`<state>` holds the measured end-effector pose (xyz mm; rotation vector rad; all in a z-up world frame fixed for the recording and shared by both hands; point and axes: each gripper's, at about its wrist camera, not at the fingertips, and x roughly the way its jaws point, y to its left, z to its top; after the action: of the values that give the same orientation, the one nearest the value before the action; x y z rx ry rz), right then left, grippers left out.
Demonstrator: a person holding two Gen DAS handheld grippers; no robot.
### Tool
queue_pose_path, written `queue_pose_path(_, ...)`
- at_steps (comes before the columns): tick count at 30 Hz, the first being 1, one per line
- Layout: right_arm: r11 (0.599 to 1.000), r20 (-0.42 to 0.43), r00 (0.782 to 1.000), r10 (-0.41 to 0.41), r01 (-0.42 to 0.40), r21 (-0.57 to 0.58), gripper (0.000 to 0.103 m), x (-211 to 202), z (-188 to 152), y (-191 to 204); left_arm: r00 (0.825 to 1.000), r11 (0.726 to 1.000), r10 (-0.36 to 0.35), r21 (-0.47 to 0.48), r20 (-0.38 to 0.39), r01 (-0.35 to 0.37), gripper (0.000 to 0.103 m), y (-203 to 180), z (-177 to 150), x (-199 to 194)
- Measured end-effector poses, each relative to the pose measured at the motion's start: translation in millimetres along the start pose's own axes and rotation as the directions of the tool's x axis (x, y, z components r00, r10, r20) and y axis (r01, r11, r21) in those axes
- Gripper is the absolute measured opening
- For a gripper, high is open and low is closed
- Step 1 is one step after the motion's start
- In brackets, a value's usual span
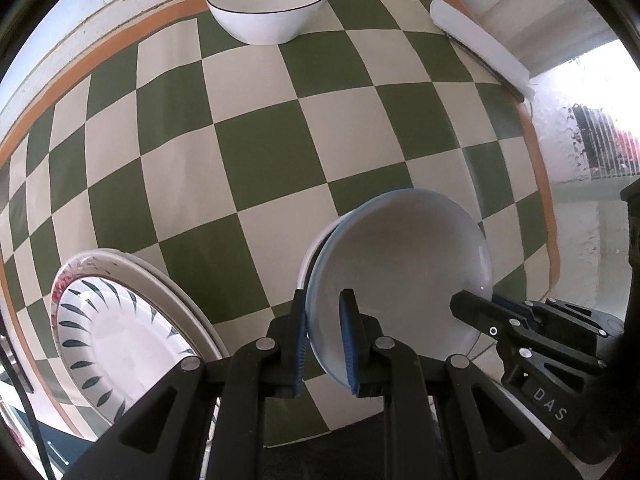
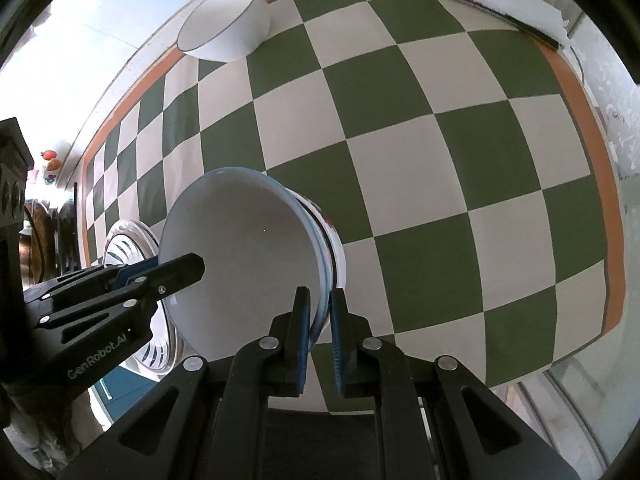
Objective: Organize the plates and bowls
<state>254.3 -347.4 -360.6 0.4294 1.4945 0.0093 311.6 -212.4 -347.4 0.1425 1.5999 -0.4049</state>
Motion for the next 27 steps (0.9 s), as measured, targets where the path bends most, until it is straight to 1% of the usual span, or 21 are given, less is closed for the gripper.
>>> queue_pose_path(2, 1.0, -0.01, 1.0, 0.001, -0.001, 0.009, 0.011, 2.6, 1.1, 0.2, 1.0, 1.0, 0.013, 0.003, -0.005, -0.013, 0.014, -0.5, 1.5, 2.3)
queue_pose_path(7, 1.0, -0.031, 1.0, 0.0, 0.0, 0.018, 0.012, 7.6, 6.2, 0.2, 1.0, 1.0, 0.011, 0.008, -0.018, -0.011, 0.014, -0.8, 3.6, 6.8)
queue_pose_path(9, 1.0, -0.052, 0.999, 0.011, -0.009, 0.029, 0.012, 9.3, 8.7, -1.9, 1.0, 1.0, 0.001, 0.001, -0.029, -0.001, 0.014, 0.9, 4.1, 6.7)
queue_pose_path(10, 0.999, -0.06, 0.998, 0.028, -0.025, 0.04, 0.012, 8.4, 10.0, -3.7, 0.999, 1.0, -0.017, -0.009, -0.029, 0.017, 0.014, 4.0, 4.0, 3.4)
queue_pose_path(13, 0.997, -0.055, 0.997, 0.051, -0.048, 0.054, 0.012, -2.4, 12.0, -6.6, 0.999, 0.998, -0.045, -0.042, -0.009, 0.045, 0.014, 13.6, 5.2, -13.2)
queue_pose_path(14, 0.997, -0.045, 0.997, 0.058, -0.055, 0.057, 0.012, -8.9, 13.4, -7.2, 0.998, 0.997, -0.055, -0.061, 0.015, 0.056, 0.014, 18.5, 8.0, -23.0)
queue_pose_path(16, 0.995, -0.022, 0.997, 0.077, -0.076, 0.059, 0.013, -24.4, 18.5, -7.2, 0.997, 0.994, -0.053, -0.093, 0.056, 0.058, 0.015, 26.0, 15.3, -37.5)
queue_pose_path(17, 0.995, -0.002, 0.996, 0.084, -0.083, 0.056, 0.013, -34.4, 24.9, -5.9, 0.995, 0.991, -0.06, -0.117, 0.085, 0.069, 0.019, 31.0, 23.0, -46.1)
queue_pose_path(18, 0.995, 0.008, 0.996, 0.087, -0.087, 0.051, 0.018, -40.4, 29.9, -4.8, 0.992, 0.986, -0.063, -0.145, 0.114, 0.079, 0.022, 36.6, 32.7, -53.5)
queue_pose_path(19, 0.995, 0.017, 0.996, 0.091, -0.092, 0.046, 0.028, -45.9, 35.6, -3.0, 0.989, 0.982, -0.065, -0.168, 0.134, 0.087, 0.026, 41.7, 42.4, -58.1)
queue_pose_path(20, 0.994, 0.027, 0.995, 0.101, -0.101, 0.036, 0.033, -51.2, 44.0, 0.1, 0.987, 0.978, -0.072, -0.183, 0.147, 0.099, 0.028, 46.4, 51.8, -61.0)
queue_pose_path(21, 0.993, 0.048, 0.992, 0.115, -0.116, 0.023, 0.042, -56.4, 57.2, 4.7, 0.985, 0.973, -0.077, -0.205, 0.154, 0.108, 0.029, 53.1, 62.6, -62.8)
queue_pose_path(22, 0.992, 0.059, 0.991, 0.121, -0.122, 0.019, 0.044, -58.8, 64.6, 6.9, 0.984, 0.966, -0.081, -0.232, 0.158, 0.117, 0.029, 59.1, 74.0, -62.5)
queue_pose_path(23, 0.992, 0.073, 0.989, 0.127, -0.128, 0.01, 0.044, -60.2, 76.6, 10.7, 0.982, 0.958, -0.093, -0.254, 0.164, 0.133, 0.029, 66.5, 87.6, -61.5)
queue_pose_path(26, 0.992, 0.1, 0.987, 0.125, -0.124, -0.01, 0.044, -56.8, 119.1, 23.0, 0.981, 0.946, -0.076, -0.299, 0.176, 0.127, 0.029, 84.5, 123.0, -56.6)
queue_pose_path(27, 0.992, 0.106, 0.986, 0.128, -0.126, -0.02, 0.044, -52.4, 139.1, 28.9, 0.982, 0.941, -0.072, -0.313, 0.176, 0.126, 0.029, 90.9, 135.8, -53.2)
